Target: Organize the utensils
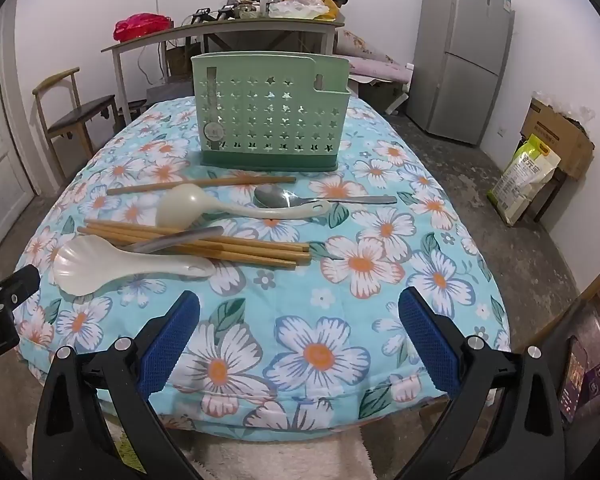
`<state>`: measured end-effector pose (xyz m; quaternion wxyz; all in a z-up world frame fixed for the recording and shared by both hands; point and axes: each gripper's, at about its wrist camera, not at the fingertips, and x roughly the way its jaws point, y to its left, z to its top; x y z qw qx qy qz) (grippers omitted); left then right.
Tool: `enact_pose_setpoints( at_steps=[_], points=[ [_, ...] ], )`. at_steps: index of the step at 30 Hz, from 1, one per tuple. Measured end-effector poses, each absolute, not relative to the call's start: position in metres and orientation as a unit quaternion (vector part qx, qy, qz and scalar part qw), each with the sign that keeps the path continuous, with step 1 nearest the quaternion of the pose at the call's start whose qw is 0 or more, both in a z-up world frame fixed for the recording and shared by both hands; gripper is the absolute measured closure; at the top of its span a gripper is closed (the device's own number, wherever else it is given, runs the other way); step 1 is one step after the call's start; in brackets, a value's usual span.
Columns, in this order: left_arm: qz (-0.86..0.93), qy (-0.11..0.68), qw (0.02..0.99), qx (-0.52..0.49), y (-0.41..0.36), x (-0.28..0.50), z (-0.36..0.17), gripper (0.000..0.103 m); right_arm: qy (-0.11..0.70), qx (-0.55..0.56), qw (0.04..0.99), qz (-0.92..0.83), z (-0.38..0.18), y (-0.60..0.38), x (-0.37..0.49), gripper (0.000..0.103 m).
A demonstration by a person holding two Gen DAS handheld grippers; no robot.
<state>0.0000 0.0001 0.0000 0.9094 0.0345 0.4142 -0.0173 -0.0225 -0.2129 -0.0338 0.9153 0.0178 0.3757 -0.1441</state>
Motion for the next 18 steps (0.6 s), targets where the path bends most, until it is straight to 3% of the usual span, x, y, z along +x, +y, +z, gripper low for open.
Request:
enact_pose_setpoints(
  at_steps=[18],
  points=[
    [-0.036, 0.423, 0.905, 0.040, -0.018, -0.002, -0.003, 0.008, 0.376, 0.023, 0.914, -0.151, -0.036, -0.228, -0.026, 0.006]
  ],
)
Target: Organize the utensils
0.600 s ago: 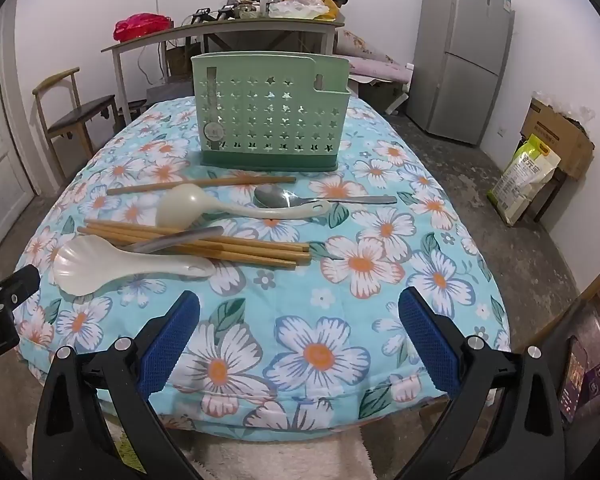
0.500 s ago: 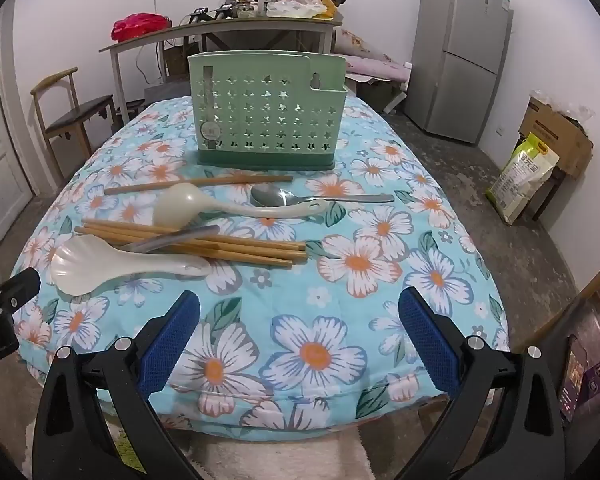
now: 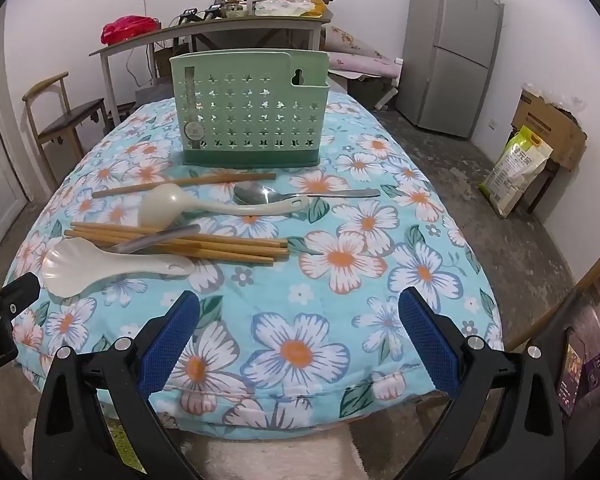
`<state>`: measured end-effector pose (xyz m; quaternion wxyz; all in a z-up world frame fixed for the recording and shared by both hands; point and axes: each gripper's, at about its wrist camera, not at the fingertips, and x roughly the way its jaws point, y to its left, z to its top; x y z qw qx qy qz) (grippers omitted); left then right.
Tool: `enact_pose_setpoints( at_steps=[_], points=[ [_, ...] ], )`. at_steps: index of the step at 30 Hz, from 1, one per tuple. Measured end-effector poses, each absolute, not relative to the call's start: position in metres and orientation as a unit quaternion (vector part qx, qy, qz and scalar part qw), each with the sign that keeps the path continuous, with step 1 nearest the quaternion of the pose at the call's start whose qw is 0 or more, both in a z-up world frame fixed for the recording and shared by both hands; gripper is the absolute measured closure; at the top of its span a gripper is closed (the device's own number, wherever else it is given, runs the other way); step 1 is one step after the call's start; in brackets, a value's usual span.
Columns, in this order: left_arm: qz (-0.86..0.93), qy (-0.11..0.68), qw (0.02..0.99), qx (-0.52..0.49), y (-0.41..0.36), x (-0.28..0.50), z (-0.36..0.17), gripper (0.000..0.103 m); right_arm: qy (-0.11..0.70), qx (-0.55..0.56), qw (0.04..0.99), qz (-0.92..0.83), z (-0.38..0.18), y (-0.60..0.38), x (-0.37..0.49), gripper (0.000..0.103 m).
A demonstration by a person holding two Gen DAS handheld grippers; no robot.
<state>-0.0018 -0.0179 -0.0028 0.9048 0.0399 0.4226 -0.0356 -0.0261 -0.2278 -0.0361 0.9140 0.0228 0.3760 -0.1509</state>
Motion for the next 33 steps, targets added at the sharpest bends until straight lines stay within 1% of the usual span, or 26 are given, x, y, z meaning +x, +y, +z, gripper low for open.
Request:
enact_pose_setpoints(
  at_steps=[33],
  points=[
    [-0.036, 0.424, 0.904, 0.044, -0.0156, 0.0023, -0.0060, 0.008, 0.376, 0.031, 0.914, -0.151, -0.0348, -0.2272, -0.0240, 0.006]
  ],
)
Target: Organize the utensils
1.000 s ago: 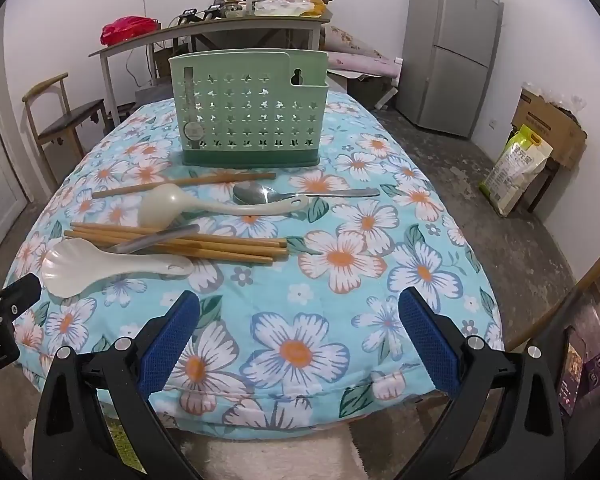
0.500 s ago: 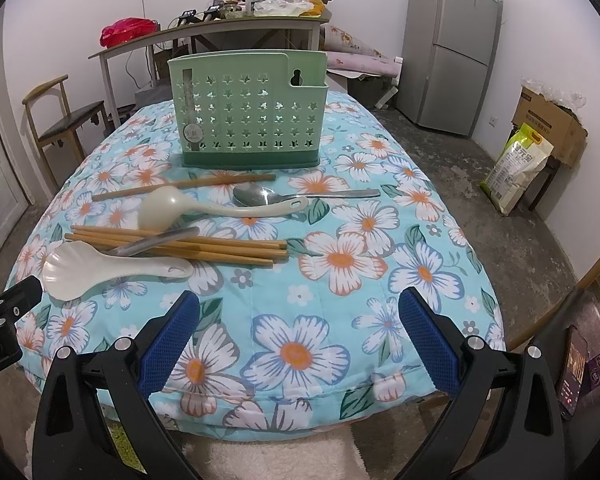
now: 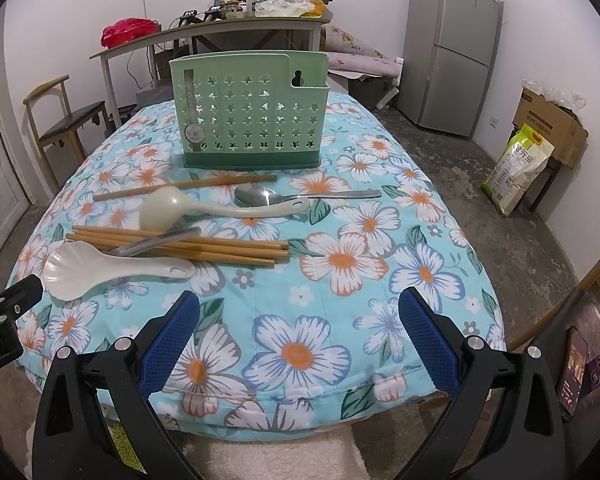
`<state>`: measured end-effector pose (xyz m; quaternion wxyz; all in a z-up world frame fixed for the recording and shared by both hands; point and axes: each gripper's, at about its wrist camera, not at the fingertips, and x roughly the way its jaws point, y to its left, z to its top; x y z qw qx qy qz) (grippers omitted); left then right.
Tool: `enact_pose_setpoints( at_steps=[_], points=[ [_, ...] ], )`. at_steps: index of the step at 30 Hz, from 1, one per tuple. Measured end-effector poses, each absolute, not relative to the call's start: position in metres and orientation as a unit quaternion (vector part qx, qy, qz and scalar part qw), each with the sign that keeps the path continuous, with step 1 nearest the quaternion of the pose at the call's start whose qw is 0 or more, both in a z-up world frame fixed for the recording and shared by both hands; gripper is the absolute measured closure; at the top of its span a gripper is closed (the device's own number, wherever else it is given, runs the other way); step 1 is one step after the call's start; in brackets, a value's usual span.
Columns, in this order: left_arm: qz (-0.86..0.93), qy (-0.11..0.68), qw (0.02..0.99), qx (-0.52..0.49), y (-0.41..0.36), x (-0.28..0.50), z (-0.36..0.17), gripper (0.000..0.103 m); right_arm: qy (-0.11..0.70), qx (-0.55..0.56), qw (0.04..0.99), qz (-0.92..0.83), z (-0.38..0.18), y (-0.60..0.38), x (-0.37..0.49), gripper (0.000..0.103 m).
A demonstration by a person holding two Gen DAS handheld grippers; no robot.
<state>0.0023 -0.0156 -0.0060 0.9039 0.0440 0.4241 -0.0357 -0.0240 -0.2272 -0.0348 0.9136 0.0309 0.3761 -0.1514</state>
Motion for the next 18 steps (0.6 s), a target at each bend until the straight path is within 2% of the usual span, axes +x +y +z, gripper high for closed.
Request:
enact_pose_setpoints(
  at_steps=[18],
  points=[
    [-0.034, 0.427, 0.903, 0.040, -0.008, 0.002, -0.008, 0.008, 0.376, 0.031, 0.913, -0.154, -0.035, -0.226, -0.024, 0.006]
  ],
)
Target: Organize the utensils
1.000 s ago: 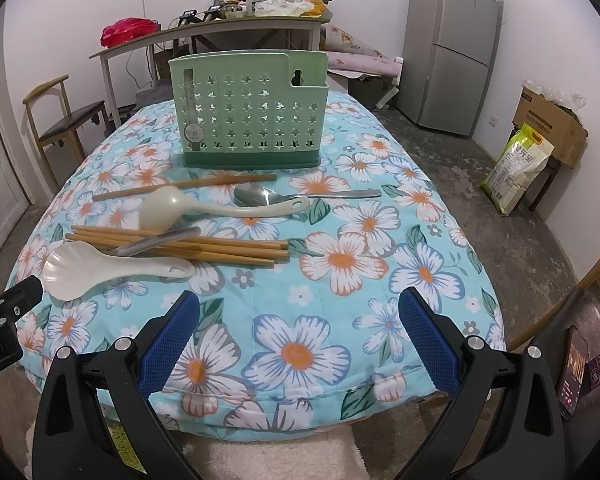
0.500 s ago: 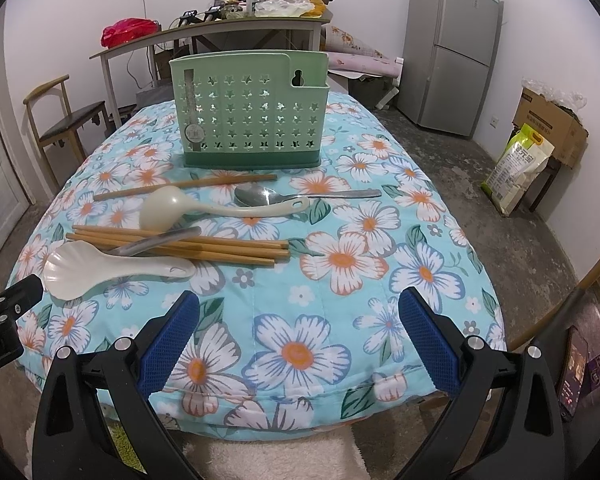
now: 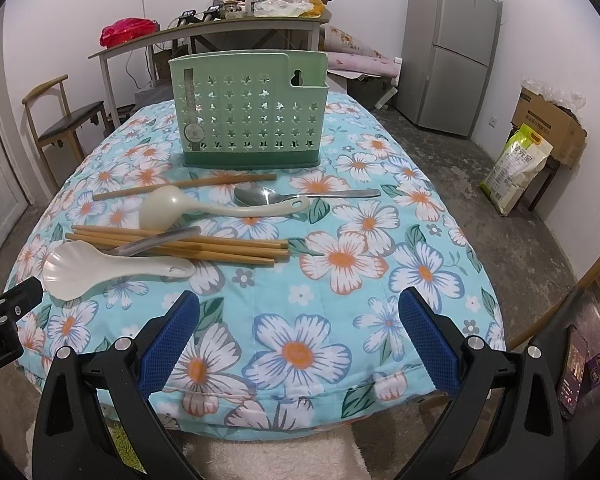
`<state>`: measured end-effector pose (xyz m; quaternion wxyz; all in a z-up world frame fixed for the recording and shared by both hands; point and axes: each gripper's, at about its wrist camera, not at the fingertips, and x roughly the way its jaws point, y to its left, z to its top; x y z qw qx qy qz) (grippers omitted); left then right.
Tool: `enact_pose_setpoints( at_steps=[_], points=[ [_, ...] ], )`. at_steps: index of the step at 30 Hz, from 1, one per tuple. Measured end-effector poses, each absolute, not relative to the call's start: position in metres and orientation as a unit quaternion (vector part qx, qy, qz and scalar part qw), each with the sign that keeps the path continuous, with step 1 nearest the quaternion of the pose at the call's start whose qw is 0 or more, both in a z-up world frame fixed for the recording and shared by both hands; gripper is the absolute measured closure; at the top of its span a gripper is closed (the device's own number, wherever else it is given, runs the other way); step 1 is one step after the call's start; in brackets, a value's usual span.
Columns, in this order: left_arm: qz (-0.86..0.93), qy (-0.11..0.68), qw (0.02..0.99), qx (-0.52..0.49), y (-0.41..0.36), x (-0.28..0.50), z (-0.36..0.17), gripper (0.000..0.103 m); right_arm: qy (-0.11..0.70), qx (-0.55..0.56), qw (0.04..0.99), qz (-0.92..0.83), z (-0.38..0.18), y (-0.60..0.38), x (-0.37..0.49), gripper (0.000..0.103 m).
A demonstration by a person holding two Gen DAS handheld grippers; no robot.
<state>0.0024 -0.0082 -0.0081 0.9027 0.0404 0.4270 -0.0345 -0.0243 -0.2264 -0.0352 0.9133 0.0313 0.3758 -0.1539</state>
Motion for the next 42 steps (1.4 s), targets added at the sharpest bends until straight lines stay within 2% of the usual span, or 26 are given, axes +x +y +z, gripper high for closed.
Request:
enact_pose_setpoints(
  at_steps=[17, 27, 39, 40, 42],
  points=[
    [-0.048, 0.437, 0.897, 0.046, -0.002, 0.016, -0.022, 0.008, 0.390, 0.026, 0.908, -0.150, -0.043, -0.219, -0.015, 0.006],
    [-0.174, 0.399, 0.898, -0.056, 0.020, 0.022, -0.017, 0.008, 0.398, 0.022, 0.907, -0.135, -0.053, -0.215, -0.002, 0.006],
    [-0.182, 0.452, 0.870, -0.075, 0.028, 0.037, -0.045, 0.009, 0.458, 0.029, 0.885, -0.084, -0.086, -0.205, 0.016, 0.006],
    [-0.184, 0.452, 0.870, -0.078, 0.029, 0.038, -0.046, 0.010, 0.457, 0.029, 0.885, -0.083, -0.087, -0.205, 0.016, 0.006],
    [-0.192, 0.452, 0.867, -0.082, 0.029, 0.040, -0.048, 0.024, 0.458, 0.031, 0.885, -0.079, -0.088, -0.205, 0.018, 0.006]
  ],
)
